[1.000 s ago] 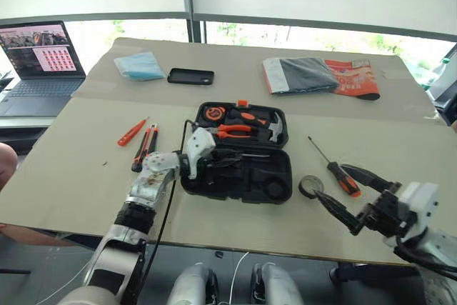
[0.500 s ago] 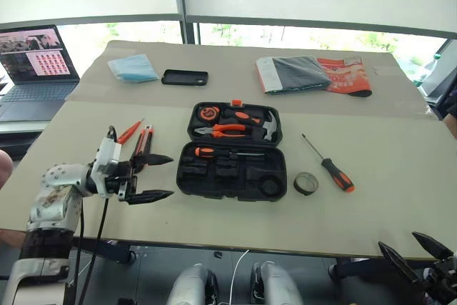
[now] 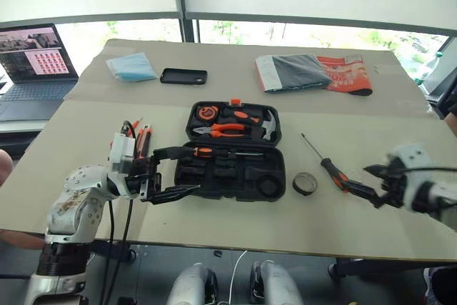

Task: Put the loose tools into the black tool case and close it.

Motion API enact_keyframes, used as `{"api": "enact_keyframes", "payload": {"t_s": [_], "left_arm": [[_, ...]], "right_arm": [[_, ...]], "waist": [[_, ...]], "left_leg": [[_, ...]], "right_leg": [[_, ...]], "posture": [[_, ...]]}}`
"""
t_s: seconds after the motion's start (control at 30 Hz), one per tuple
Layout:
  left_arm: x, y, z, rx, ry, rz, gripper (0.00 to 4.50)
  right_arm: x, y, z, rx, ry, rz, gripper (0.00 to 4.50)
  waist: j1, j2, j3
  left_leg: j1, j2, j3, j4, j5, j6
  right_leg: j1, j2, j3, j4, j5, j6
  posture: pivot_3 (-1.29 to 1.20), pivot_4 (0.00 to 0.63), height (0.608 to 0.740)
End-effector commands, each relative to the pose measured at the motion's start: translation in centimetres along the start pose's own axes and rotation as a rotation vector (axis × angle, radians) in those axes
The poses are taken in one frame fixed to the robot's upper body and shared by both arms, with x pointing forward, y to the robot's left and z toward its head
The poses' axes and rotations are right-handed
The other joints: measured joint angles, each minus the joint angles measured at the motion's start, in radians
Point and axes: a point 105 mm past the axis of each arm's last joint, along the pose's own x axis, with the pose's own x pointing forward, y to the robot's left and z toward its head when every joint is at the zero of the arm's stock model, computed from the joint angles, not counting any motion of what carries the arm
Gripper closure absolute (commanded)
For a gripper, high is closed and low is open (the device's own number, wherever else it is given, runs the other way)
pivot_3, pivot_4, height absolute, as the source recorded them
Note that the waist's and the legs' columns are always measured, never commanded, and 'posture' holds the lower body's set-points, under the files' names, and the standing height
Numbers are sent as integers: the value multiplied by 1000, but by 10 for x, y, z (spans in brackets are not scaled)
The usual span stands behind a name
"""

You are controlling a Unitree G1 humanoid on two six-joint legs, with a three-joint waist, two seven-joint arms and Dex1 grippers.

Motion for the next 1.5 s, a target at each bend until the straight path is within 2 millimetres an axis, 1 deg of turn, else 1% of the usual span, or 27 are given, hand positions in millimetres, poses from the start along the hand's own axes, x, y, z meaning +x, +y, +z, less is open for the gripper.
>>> {"api": "enact_keyframes", "payload": {"t_s": [0.03,0.07,0.13,0.17,0.23,0.3,0.37,0.43,0.47,0.5,0.57,0.6,0.63,0.67,0.7,0.73,0.77,0.83,0.87,0.93,1.0,1.07,1.2,1.3,1.4,1.5], "left_arm": [[6,0,11,43,-23,-19,35],[7,0,11,45,-22,-23,35],[8,-2,11,52,-17,-35,0],[8,-3,11,53,-15,-42,0],[9,-4,12,52,-12,-52,0],[11,-12,15,-11,-20,-108,0],[13,-17,18,-49,-24,-137,0],[16,-25,16,-45,0,-191,0],[17,-26,15,-35,5,-204,0],[18,-26,16,-22,1,-203,0],[19,-21,17,-13,-6,-184,0],[18,-17,16,4,-4,-158,0],[15,-9,16,20,-6,-111,0],[9,-3,13,32,5,-57,0],[-1,5,8,45,21,19,0],[-10,9,4,38,38,79,0],[-19,12,-1,45,55,134,0],[-33,13,-6,44,83,193,0],[-38,12,-7,45,96,209,0],[-46,10,-8,41,116,230,0],[-54,4,-9,33,136,248,0],[-58,1,-9,29,142,266,0],[-59,-6,-8,30,138,291,0],[-54,-11,-10,26,135,291,0],[-52,-13,-10,24,135,295,0],[-50,-13,-11,22,134,294,0]], "right_arm": [[10,-8,-3,14,84,-24,0],[16,-9,0,13,77,-25,0],[25,-8,4,21,81,-22,529],[26,-8,4,23,89,-22,644],[27,-10,1,27,104,-44,1405],[25,-21,-1,20,87,-123,2103],[24,-25,-2,16,80,-152,2643],[19,-29,4,15,5,-179,3392],[17,-28,8,-3,-37,-174,3465],[14,-26,17,-49,-99,-163,3465],[10,-21,28,-94,-161,-128,3465],[9,-14,41,-134,-205,-91,3465],[10,0,62,-200,-269,-18,3465],[12,23,87,-300,-338,102,3465],[18,47,106,-402,-359,211,3465],[25,64,115,-482,-328,287,3465],[33,78,119,-543,-285,352,3465],[50,102,130,-628,-247,438,3465],[56,114,133,-674,-231,478,3465],[66,133,135,-766,-189,549,3465],[76,149,137,-828,-152,597,3465],[84,158,135,-854,-108,627,3465],[98,164,129,-876,-55,624,3465],[101,157,127,-838,-44,602,3465],[101,149,131,-829,-44,580,3465],[102,143,130,-826,-31,565,3465]], "waist": [[1,0,0],[0,0,0],[-4,0,0],[-4,0,0],[-4,0,0],[-4,0,0],[-4,0,0],[-3,0,0],[-1,0,0],[-1,0,0],[-4,0,0],[-6,0,0],[-9,0,0],[-19,0,0],[-31,0,1],[-44,1,1],[-60,1,1],[-63,-3,1],[-59,-6,2],[-46,-8,3],[-27,-7,3],[-21,-7,3],[-20,-7,3],[-20,-7,4],[-22,-7,4],[-26,-7,4]], "left_leg": [[-1,0,0,1,1,-1],[-1,-1,0,2,1,-2],[-2,-1,2,3,1,-2],[-2,-1,2,3,1,-2],[-2,-2,3,3,1,-2],[-2,-2,3,3,1,-2],[-2,-1,2,3,2,-3],[-1,-1,3,3,2,-3],[-1,-1,3,3,2,-4],[-1,-1,3,3,2,-4],[-1,-2,3,3,2,-4],[-1,-2,3,3,3,-5],[-1,-1,3,2,3,-5],[0,-1,3,2,3,-5],[1,-1,4,2,3,-6],[2,0,5,2,4,-6],[3,0,5,2,4,-7],[6,2,1,-2,4,-7],[8,3,0,-5,5,-9],[7,3,-2,-9,11,-19],[5,3,-2,-10,12,-19],[1,2,-2,-10,12,-19],[0,0,-1,-7,9,-15],[0,0,-1,-7,8,-14],[1,0,-1,-7,8,-15],[2,0,-1,-7,6,-22]], "right_leg": [[0,0,0,0,0,0],[0,-1,0,0,0,1],[0,-1,0,-1,1,3],[0,-2,0,-2,2,4],[0,-2,1,-2,2,4],[0,-2,0,-2,2,4],[0,-2,0,-2,2,4],[1,-2,1,-1,2,5],[1,-2,0,-1,2,5],[1,-2,0,-1,2,5],[1,-2,1,-1,2,5],[1,-2,1,-1,2,5],[1,-1,1,0,2,5],[0,-1,1,0,2,5],[0,0,1,1,2,5],[-1,0,2,1,3,5],[-1,0,3,1,4,3],[0,1,4,1,3,1],[0,2,3,1,2,-1],[-2,4,1,2,-1,-7],[-4,2,-1,4,-2,-16],[-7,0,-2,4,0,-20],[-5,-2,-4,2,1,-17],[-4,-4,-3,0,1,-12],[-4,-4,-3,1,1,-12],[-4,-3,-3,3,0,-10]], "posture": [[0,150,740],[0,150,740],[0,150,740],[0,150,740],[0,150,740],[0,150,740],[0,150,740],[0,150,740],[0,150,740],[0,150,740],[0,150,740],[0,150,740],[0,150,740],[0,150,740],[0,150,740],[0,150,740],[0,150,740],[0,150,740],[0,150,740],[0,150,740],[0,150,740],[0,150,740],[0,150,740],[0,150,740],[0,150,740],[0,150,740]]}}
